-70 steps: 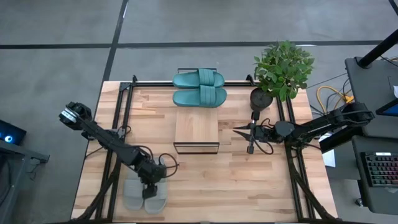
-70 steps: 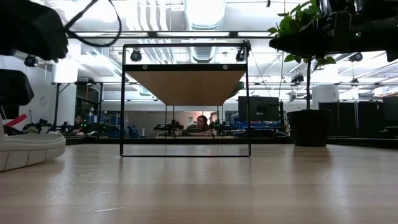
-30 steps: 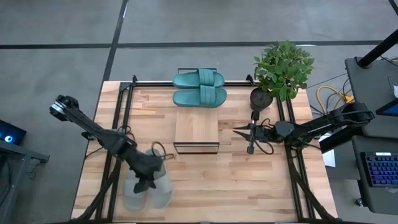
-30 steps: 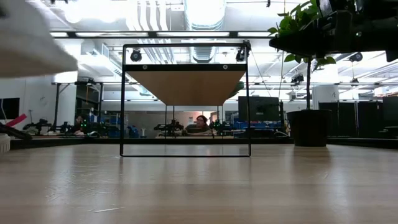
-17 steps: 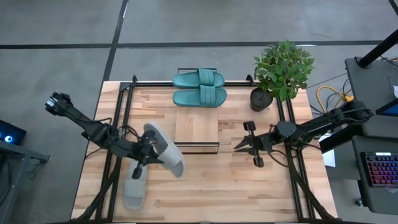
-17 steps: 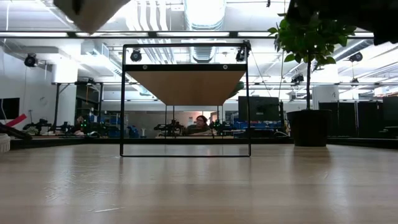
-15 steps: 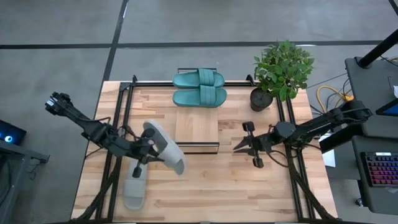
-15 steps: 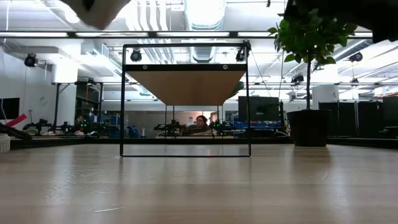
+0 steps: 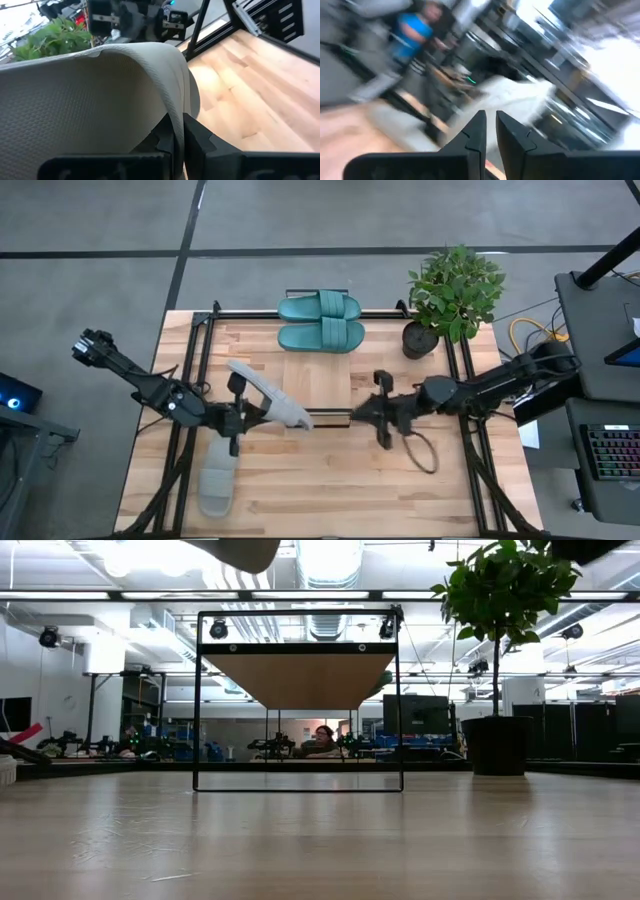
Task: Pick and place slides into the shelf
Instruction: Put the right gray slide on the shelf
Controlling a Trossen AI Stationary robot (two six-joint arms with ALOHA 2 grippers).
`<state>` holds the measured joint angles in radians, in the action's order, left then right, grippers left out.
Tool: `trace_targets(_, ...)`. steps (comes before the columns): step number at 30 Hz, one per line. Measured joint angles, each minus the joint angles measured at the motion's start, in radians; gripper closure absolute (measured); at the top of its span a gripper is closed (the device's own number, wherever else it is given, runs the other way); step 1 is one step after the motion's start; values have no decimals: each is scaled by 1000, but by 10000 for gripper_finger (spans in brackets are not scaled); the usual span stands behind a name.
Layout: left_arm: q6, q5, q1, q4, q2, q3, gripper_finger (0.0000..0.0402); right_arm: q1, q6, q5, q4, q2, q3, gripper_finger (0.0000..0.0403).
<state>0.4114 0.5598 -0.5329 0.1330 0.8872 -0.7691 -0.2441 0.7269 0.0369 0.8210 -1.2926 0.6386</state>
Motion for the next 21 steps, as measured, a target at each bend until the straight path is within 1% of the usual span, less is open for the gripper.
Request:
trace_targets(3,36,-9,18,-2,-9,1,401,0,121,175,-162,-44,104,360)
trace_targets(4,52,-41,28,-6,-16,2,401,-3,174,218,-230,-60,137,352)
trace_targets(6,67,-174,64,-24,-39,-2,401,-12,264,281,-346,-100,197,331)
trace_targets(8,42,-271,102,-6,-69,-13,401,-23,322,329,-412,-132,249,307)
trace_targets(10,19,-316,134,17,-122,-17,401,-30,362,391,-444,-157,294,281)
trace_targets(13,-16,-309,181,25,-197,-12,401,-39,429,445,-485,-166,334,241)
trace_targets(16,-210,-240,244,29,-250,-17,401,-40,499,408,-479,-165,352,204)
trace_targets(19,-396,-230,295,38,-296,-10,402,-43,596,401,-481,-163,367,174)
trace_targets(21,-504,-239,306,45,-298,-10,402,-42,673,401,-481,-164,381,161)
